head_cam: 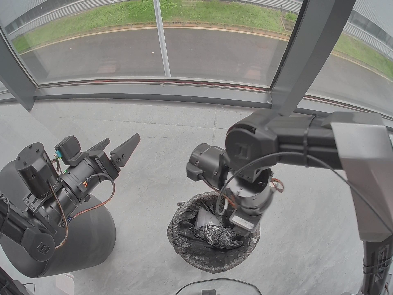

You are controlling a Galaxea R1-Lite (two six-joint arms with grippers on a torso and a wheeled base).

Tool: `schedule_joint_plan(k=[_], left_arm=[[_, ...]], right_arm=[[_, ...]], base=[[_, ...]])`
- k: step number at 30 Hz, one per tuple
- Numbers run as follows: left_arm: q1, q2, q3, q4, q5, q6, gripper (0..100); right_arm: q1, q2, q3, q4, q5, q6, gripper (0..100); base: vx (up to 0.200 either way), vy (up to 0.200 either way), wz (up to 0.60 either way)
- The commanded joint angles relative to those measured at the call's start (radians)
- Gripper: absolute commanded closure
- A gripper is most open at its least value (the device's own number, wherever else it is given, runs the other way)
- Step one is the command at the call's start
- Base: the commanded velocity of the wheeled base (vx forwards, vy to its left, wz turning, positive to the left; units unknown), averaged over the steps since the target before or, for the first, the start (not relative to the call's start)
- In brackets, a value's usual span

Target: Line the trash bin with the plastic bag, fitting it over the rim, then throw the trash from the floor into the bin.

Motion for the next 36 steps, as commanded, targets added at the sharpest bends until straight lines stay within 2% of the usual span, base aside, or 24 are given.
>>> schedule_joint_plan(k=[1, 3, 4, 5, 6, 7, 9, 11, 13, 14, 15, 17, 22, 23, 24, 25, 28, 31, 32, 34, 35, 36], left_arm=[[-0.065, -0.119, 0.111, 0.004, 0.0, 0.249, 0], [-0.065, -0.119, 0.111, 0.004, 0.0, 0.249, 0], [-0.065, -0.142, 0.167, 0.004, 0.018, 0.456, 0], [-0.065, -0.147, 0.173, 0.004, 0.028, 0.477, 0], [-0.065, -0.163, 0.193, 0.007, 0.075, 0.523, 0], [-0.067, -0.179, 0.204, 0.01, 0.106, 0.526, 0], [-0.068, -0.225, 0.213, 0.034, 0.16, 0.531, 0], [-0.059, -0.294, 0.207, 0.107, 0.189, 0.531, 0], [-0.059, -0.397, 0.2, 0.228, 0.207, 0.531, 0], [-0.059, -0.423, 0.196, 0.264, 0.212, 0.531, 0], [-0.062, -0.527, 0.169, 0.419, 0.232, 0.531, 0], [-0.067, -0.683, 0.108, 0.678, 0.27, 0.531, 0], [-0.042, -1.016, -0.106, 1.382, 0.305, 0.502, 0], [-0.03, -1.053, -0.135, 1.472, 0.305, 0.497, 0], [-0.03, -1.053, -0.135, 1.472, 0.305, 0.497, 0], [0.022, -1.13, -0.192, 1.664, 0.305, 0.493, 0], [0.119, -1.269, -0.175, 1.784, 0.304, 0.486, 0], [0.217, -1.496, -0.024, 1.844, 0.304, 0.471, 0], [0.254, -1.578, 0.023, 1.847, 0.305, 0.474, 0], [0.277, -1.589, 0.057, 1.854, 0.348, 0.44, 0], [0.268, -1.576, 0.045, 1.854, 0.396, 0.373, 0], [0.266, -1.581, 0.034, 1.856, 0.4, 0.319, 0]], right_arm=[[0.004, -0.277, 0.0, 0.326, -0.044, 0.222, 0], [0.004, -0.277, 0.0, 0.326, -0.044, 0.222, 0], [0.018, -0.435, 0.0, 0.326, -0.056, 0.377, 0], [0.019, -0.461, 0.0, 0.326, -0.056, 0.388, 0], [0.022, -0.54, 0.0, 0.326, -0.061, 0.441, 0], [0.024, -0.581, 0.0, 0.326, -0.07, 0.475, 0], [0.03, -0.67, 0.0, 0.326, -0.131, 0.533, 0], [0.022, -0.762, 0.0, 0.326, -0.216, 0.573, 0], [-0.001, -0.859, 0.0, 0.326, -0.245, 0.59, 0], [-0.013, -0.879, 0.0, 0.326, -0.245, 0.59, 0], [-0.063, -0.954, 0.018, 0.326, -0.246, 0.59, 0], [-0.113, -1.054, 0.124, 0.326, -0.248, 0.59, 0], [-0.202, -1.291, 0.331, 0.317, -0.249, 0.57, 0], [-0.215, -1.322, 0.353, 0.317, -0.249, 0.563, 0], [-0.215, -1.322, 0.353, 0.317, -0.249, 0.563, 0], [-0.246, -1.409, 0.409, 0.316, -0.249, 0.544, 0], [-0.297, -1.528, 0.515, 0.28, -0.249, 0.544, 0], [-0.381, -1.667, 0.667, 0.181, -0.248, 0.517, 0], [-0.418, -1.715, 0.712, 0.142, -0.248, 0.486, 0], [-0.476, -1.79, 0.775, 0.066, -0.236, 0.412, 0], [-0.519, -1.851, 0.824, -0.01, -0.202, 0.343, 0], [-0.556, -1.905, 0.86, -0.071, -0.156, 0.291, 0]], base=[[0.0, 0.0, 0.0], [0.0, 0.0, 0.0], [0.0, 0.0, 0.0], [0.0, 0.0, 0.0], [0.0, 0.0, 0.0], [0.0, 0.0, 0.0], [0.0, 0.0, 0.0], [0.0, 0.0, 0.0], [0.0, 0.0, 0.0], [0.0, 0.0, 0.0], [0.0, 0.0, 0.0], [0.0, 0.0, 0.0], [0.0, 0.0, 0.0], [0.0, 0.0, 0.0], [0.0, 0.0, 0.0], [0.0, 0.0, 0.0], [0.0, 0.0, 0.0], [0.0, 0.0, 0.0], [0.0, 0.0, 0.0], [0.0, 0.0, 0.0], [0.0, 0.0, 0.0], [0.0, 0.0, 0.0]])
